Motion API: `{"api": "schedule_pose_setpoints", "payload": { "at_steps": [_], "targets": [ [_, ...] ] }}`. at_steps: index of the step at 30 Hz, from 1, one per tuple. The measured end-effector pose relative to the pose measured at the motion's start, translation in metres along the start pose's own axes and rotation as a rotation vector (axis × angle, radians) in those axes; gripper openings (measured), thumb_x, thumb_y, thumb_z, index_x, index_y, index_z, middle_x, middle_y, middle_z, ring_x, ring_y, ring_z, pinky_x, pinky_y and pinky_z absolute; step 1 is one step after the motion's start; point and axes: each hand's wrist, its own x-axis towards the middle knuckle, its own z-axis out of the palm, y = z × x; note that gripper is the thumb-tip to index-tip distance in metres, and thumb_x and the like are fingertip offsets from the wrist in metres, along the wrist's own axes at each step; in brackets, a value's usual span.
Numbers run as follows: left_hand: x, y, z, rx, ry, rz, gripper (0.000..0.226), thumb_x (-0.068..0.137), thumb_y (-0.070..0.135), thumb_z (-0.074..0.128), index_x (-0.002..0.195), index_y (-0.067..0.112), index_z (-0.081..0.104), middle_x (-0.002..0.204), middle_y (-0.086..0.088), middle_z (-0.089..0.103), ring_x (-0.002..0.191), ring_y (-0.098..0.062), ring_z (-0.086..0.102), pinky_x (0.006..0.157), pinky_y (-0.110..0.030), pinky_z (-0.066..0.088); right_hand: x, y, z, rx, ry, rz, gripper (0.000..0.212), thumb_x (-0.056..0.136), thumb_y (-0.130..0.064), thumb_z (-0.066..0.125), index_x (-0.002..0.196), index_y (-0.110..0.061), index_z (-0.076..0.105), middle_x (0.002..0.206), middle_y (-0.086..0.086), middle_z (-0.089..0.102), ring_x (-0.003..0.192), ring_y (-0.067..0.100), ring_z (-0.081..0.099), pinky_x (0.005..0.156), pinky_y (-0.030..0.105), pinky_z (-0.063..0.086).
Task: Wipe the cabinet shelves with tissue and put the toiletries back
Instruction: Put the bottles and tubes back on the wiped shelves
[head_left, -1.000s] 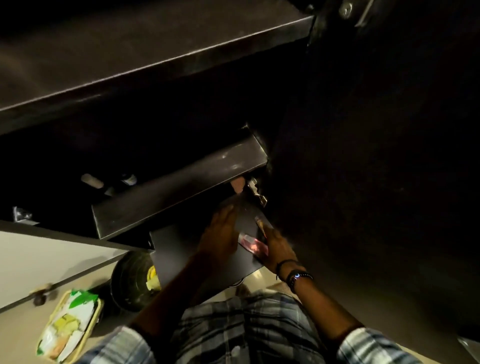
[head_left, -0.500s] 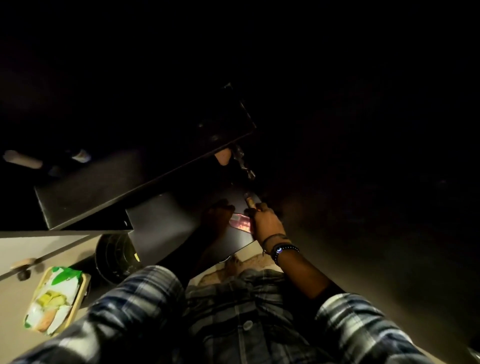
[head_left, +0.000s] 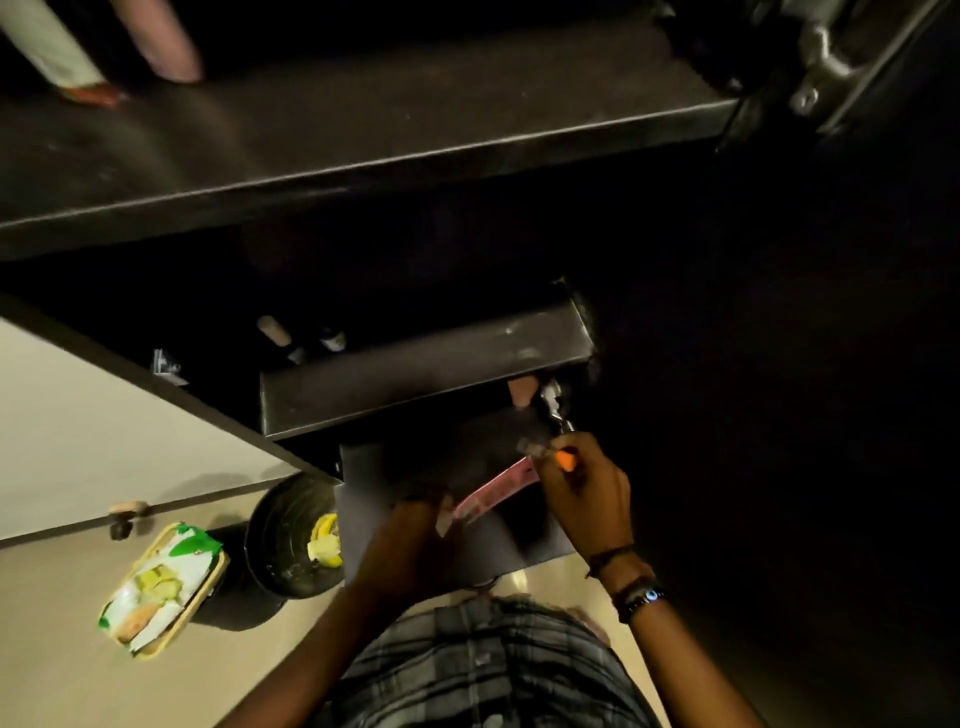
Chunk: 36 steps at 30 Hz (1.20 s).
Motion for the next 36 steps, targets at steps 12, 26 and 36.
{"api": "schedule_pose_setpoints", "payload": {
  "at_steps": [12,26,36],
  "targets": [
    [-0.005,0.012,-0.108,-0.314,0.564,-0.096,0.017,0.076,0.03,0.073,0.076,0.016,0.063,0.066,0.008,0.062,0.061,-0.007,0.059,0.054,-0.022,0.047,0.037,-0.123,0.002,0.361,0.166,-0.273,0.012,0.08,-0.018,0.067,0.089,-0.024,0.063,0.079,-0.006,0.065,0.072,0.009,0.063,0.067,0.025,0.053],
    [0.049,-0.006,-0.12,-0.25,0.611,-0.223,0.035,0.085,0.023,0.066,0.118,0.015,0.062,0.116,-0.011,0.059,0.103,-0.028,0.06,0.087,-0.037,0.048,0.115,-0.144,0.009,0.019,0.02,-0.204,0.028,0.082,-0.029,0.065,0.062,-0.01,0.057,0.053,0.002,0.056,0.055,0.02,0.055,0.055,0.025,0.035],
    [0.045,-0.002,-0.11,-0.335,0.691,-0.179,0.034,0.087,0.021,0.064,0.119,0.016,0.055,0.116,-0.007,0.049,0.095,-0.024,0.058,0.085,-0.038,0.052,0.126,-0.135,0.02,-0.064,-0.047,-0.1,0.035,0.083,-0.033,0.066,0.073,0.0,0.064,0.066,0.019,0.066,0.071,0.037,0.064,0.059,0.033,0.048]
  ]
}}
